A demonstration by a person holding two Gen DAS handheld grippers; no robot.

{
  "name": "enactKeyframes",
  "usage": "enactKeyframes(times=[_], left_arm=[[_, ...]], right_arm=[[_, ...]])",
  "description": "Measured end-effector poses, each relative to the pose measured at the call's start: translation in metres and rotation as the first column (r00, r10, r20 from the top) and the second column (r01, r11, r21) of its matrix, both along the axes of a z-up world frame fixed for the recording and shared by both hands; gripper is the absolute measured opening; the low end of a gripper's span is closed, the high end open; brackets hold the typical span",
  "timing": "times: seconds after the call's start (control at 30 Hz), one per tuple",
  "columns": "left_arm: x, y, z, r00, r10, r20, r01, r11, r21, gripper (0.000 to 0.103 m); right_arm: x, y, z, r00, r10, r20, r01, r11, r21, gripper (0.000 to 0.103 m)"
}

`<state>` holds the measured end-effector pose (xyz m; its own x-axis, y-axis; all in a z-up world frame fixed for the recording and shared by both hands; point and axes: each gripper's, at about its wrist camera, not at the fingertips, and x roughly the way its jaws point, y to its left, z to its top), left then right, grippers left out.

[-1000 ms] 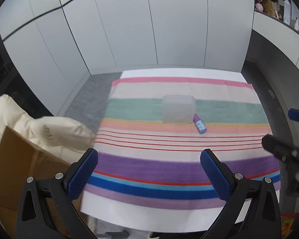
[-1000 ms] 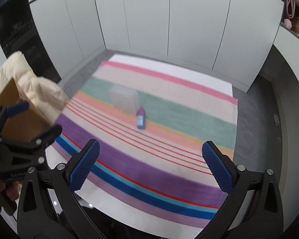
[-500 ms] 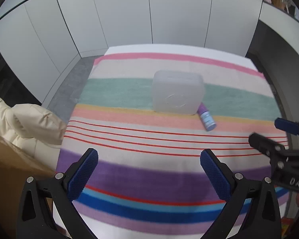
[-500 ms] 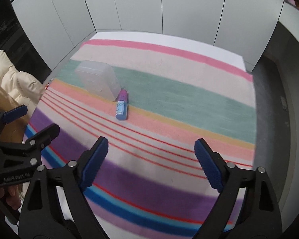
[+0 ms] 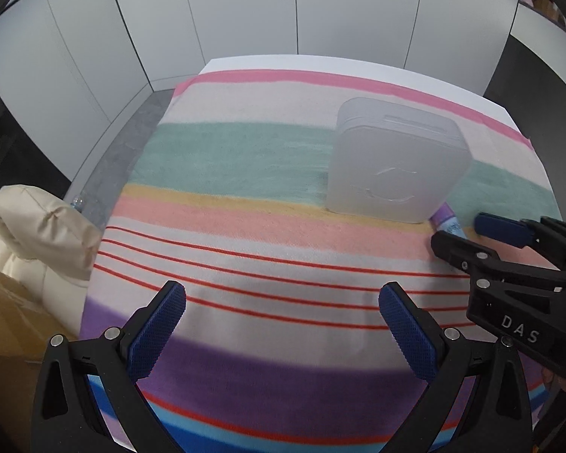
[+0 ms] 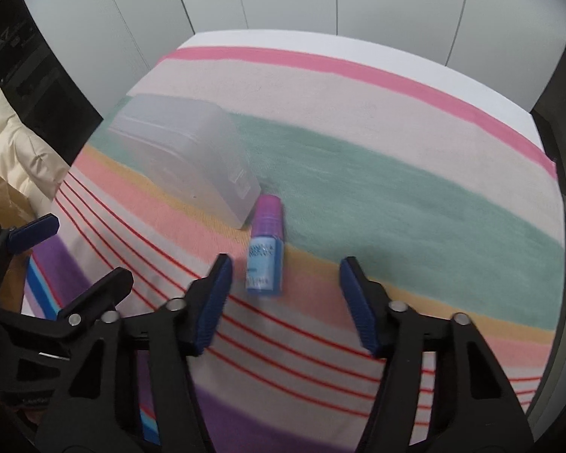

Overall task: Organize objects
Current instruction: 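Grasp the purple-capped spray bottle with the right tool while the left tool grasps the clear plastic box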

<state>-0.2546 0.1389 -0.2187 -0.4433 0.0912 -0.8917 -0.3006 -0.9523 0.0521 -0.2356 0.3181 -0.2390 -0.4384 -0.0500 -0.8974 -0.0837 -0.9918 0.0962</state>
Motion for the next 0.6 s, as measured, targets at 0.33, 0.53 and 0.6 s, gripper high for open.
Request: enactKeyframes(times=[0.33,0.53,0.6], left_arm=[[-0.011,0.043,-0.007,0.997,-0.071,-0.014,0.072,0.995,0.076,0.103],[-0.025,0.070,-0.011,0.996,-0.090,-0.014,0.090,0.993,0.081,0.103],[-0.030,0.073,-0.012,0.996,-0.084,-0.021,0.086,0.994,0.074,0.103]], right_arm=[[0.001,0.023,-0.003,0.999,-0.046,-0.014,0.047,0.996,0.082,0.020],[0.005,0.050,-0.004,0.994,-0.108,-0.006,0.108,0.992,0.067,0.020],[0.005,0.050,-0.005,0.994,-0.112,-0.006,0.112,0.991,0.071,0.020]])
